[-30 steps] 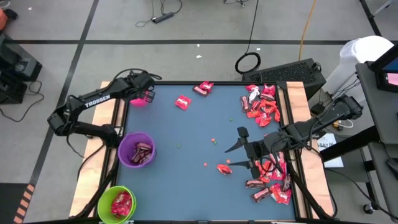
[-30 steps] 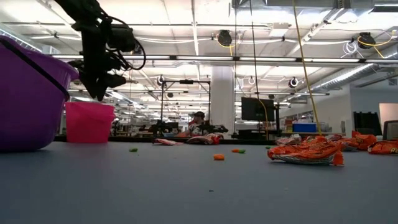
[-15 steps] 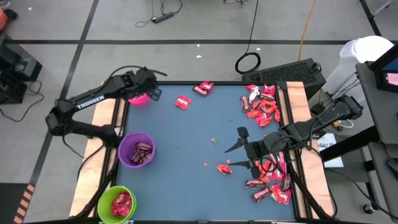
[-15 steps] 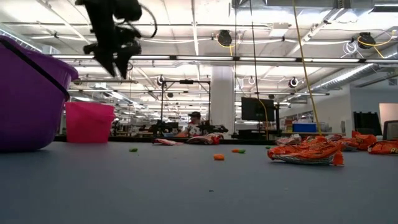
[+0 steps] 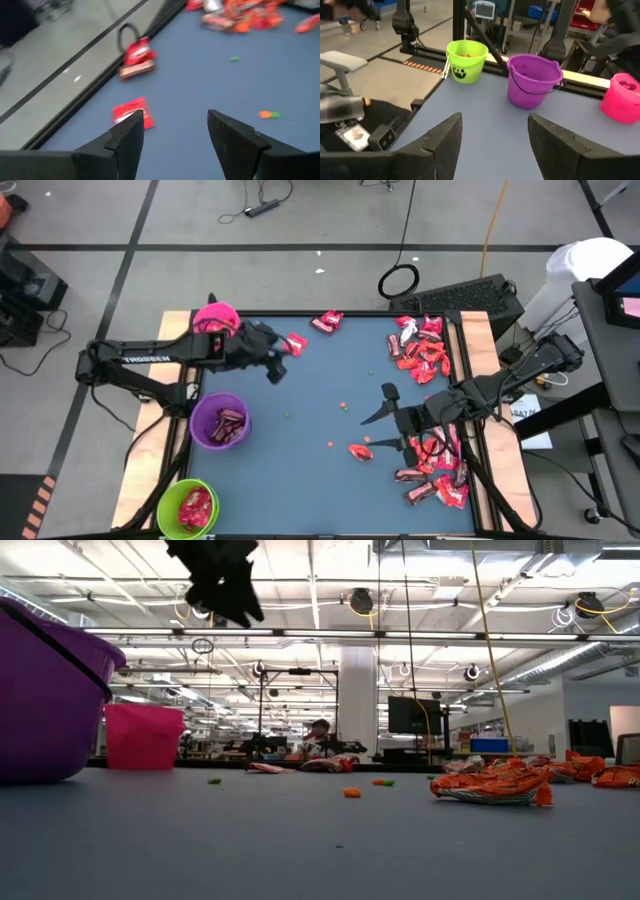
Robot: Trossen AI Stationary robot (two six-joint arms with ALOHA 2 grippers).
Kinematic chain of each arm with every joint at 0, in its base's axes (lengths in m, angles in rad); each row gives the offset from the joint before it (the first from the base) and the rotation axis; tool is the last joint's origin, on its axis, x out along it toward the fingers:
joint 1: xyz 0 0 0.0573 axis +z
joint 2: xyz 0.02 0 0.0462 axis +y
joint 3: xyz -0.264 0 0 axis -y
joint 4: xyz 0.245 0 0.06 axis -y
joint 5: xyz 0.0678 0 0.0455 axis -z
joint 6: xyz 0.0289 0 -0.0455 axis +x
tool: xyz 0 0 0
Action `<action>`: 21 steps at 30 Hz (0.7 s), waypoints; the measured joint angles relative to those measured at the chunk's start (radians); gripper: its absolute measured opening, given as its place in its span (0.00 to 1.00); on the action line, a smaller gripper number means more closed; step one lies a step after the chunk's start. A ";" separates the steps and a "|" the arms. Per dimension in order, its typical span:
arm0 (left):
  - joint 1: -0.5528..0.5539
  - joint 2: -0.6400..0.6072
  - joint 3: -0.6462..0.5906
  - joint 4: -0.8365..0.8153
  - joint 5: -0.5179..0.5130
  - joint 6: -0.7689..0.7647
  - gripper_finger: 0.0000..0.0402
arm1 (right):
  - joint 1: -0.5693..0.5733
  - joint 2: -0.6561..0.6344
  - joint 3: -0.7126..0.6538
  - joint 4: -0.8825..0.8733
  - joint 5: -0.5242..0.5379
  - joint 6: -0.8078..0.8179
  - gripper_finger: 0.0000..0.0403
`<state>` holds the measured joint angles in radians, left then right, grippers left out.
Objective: Organize candy in baskets
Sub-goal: Put the orange chocolate into the pink bucket
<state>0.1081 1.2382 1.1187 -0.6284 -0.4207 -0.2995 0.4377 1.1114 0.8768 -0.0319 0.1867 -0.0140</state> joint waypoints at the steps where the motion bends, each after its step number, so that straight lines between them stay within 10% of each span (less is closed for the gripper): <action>1: -0.022 0.005 0.000 0.020 0.000 -0.003 0.55 | 0.000 0.000 0.000 0.013 0.000 -0.003 0.53; 21: -0.368 0.331 -0.014 0.558 -0.001 -0.002 0.55 | 0.022 0.065 0.001 0.268 -0.010 0.003 0.53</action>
<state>-0.2596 1.5694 1.1042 -0.0702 -0.4221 -0.3010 0.4595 1.1767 0.8777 0.2359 0.1772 -0.0105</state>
